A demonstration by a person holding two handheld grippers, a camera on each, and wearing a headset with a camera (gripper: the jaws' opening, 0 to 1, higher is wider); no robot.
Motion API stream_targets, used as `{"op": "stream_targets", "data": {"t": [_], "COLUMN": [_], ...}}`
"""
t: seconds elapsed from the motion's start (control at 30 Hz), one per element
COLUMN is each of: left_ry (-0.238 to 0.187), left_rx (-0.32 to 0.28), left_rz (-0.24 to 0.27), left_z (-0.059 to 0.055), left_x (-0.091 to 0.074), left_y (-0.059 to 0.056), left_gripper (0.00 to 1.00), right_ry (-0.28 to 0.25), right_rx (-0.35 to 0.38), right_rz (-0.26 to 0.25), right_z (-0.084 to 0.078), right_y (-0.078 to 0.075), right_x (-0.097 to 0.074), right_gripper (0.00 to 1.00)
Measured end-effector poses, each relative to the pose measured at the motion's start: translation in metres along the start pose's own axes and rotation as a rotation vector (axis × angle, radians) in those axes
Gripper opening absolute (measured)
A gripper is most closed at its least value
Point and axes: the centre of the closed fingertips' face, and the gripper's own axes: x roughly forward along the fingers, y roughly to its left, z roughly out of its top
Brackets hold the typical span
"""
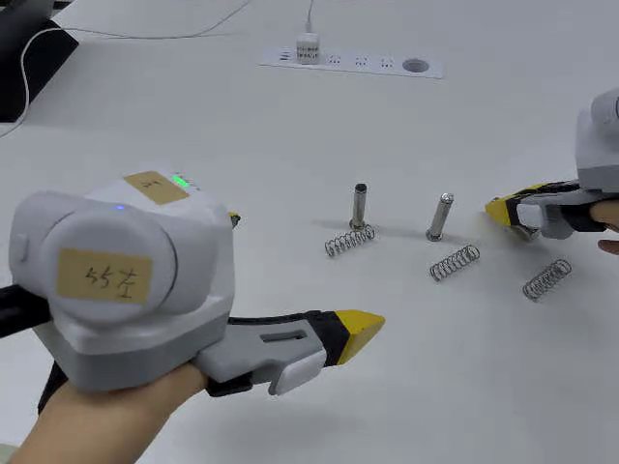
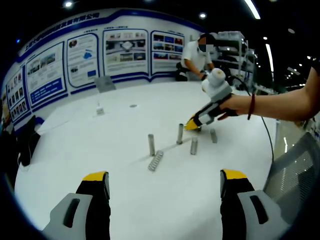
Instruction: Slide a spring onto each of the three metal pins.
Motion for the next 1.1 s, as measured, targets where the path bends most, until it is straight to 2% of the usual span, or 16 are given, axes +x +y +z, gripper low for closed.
{"op": "stream_targets", "data": {"t": [0.23,0.43,0.53,0.63,0.8,1.1], "left_ry": [-0.005,-0.010,-0.012,-0.016,-0.030,-0.030], "left_rx": [-0.003,-0.004,-0.005,-0.004,-0.005,0.011], "left_rz": [-0.001,0.001,0.004,0.007,0.004,0.005], "left_z": [0.001,0.002,0.003,0.004,0.007,0.007], "left_x": [0.000,-0.001,-0.001,-0.001,-0.001,-0.001], "left_y": [0.000,0.001,0.002,0.003,0.001,0.001], "left_gripper": [0.93,0.93,0.93,0.93,0.93,0.91], "right_ry": [0.020,0.025,0.003,-0.013,-0.037,-0.055], "right_rx": [-0.004,0.065,0.114,0.130,0.121,0.097], "right_rz": [-0.011,-0.010,0.004,0.012,0.023,0.028], "right_z": [-0.002,-0.002,0.000,0.004,0.008,0.009], "right_y": [-0.001,-0.004,-0.005,-0.006,-0.005,-0.005], "right_x": [0.003,0.004,-0.001,-0.009,-0.022,-0.039], "right_gripper": [0.09,0.09,0.09,0.09,0.09,0.09]}}
